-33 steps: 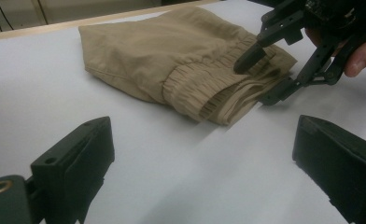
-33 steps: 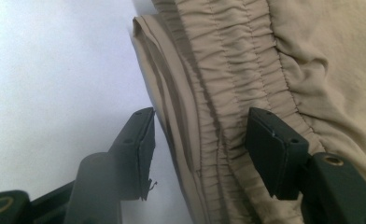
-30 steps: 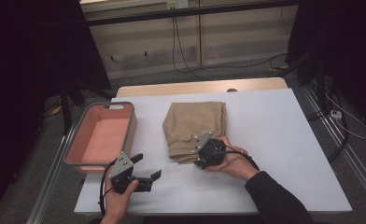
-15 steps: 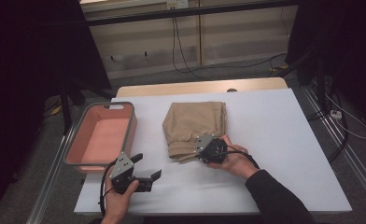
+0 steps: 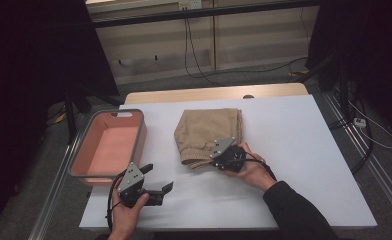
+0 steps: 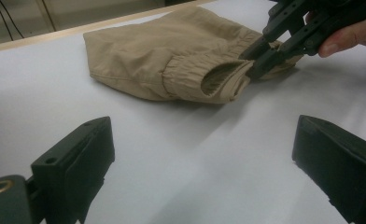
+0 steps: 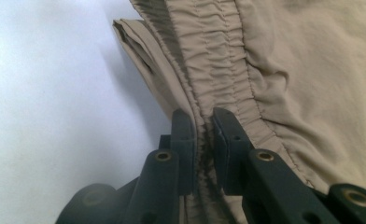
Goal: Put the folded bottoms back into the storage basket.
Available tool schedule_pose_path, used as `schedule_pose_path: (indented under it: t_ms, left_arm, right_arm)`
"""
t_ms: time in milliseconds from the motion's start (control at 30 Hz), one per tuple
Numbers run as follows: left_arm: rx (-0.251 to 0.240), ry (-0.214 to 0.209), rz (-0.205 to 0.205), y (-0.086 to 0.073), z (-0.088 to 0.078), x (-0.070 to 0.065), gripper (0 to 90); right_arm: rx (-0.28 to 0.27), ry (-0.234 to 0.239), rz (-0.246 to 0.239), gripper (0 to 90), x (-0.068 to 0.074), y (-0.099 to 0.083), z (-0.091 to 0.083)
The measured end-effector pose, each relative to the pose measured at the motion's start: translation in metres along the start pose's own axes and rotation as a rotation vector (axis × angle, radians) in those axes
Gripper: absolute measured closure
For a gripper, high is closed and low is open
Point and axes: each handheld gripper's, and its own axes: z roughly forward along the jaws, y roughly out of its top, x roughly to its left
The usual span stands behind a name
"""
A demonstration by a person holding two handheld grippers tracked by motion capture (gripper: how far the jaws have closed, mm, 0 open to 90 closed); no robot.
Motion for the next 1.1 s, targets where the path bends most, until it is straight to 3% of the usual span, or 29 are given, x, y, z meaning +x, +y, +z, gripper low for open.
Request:
schedule_pose_path:
  t_ms: [267,367,567,800,1000,1100]
  left_arm:
    - [0.006,-0.014,-0.021,0.001,0.001,0.002,7.0]
    - [-0.007,0.011,-0.012,0.001,-0.001,0.002,7.2]
    - [-0.014,0.009,-0.02,0.002,-0.002,0.003,6.8]
    - [-0.014,-0.018,-0.024,0.006,0.001,0.003,6.8]
    - [-0.025,-0.078,-0.043,0.009,0.008,0.006,7.9]
    - [-0.002,-0.091,-0.05,0.011,0.015,0.007,7.4]
  right_arm:
    - [-0.047,0.037,0.017,79.7,-0.002,-0.001,-0.006]
    - [-0.062,0.042,0.018,79.7,-0.001,0.0,-0.01]
    - [-0.082,0.052,0.023,79.6,0.002,0.0,-0.016]
    - [-0.095,0.074,0.011,79.6,0.012,0.002,-0.021]
    - [-0.1,0.084,0.004,79.6,0.019,0.001,-0.025]
    - [-0.103,0.094,0.003,79.6,0.023,0.0,-0.027]
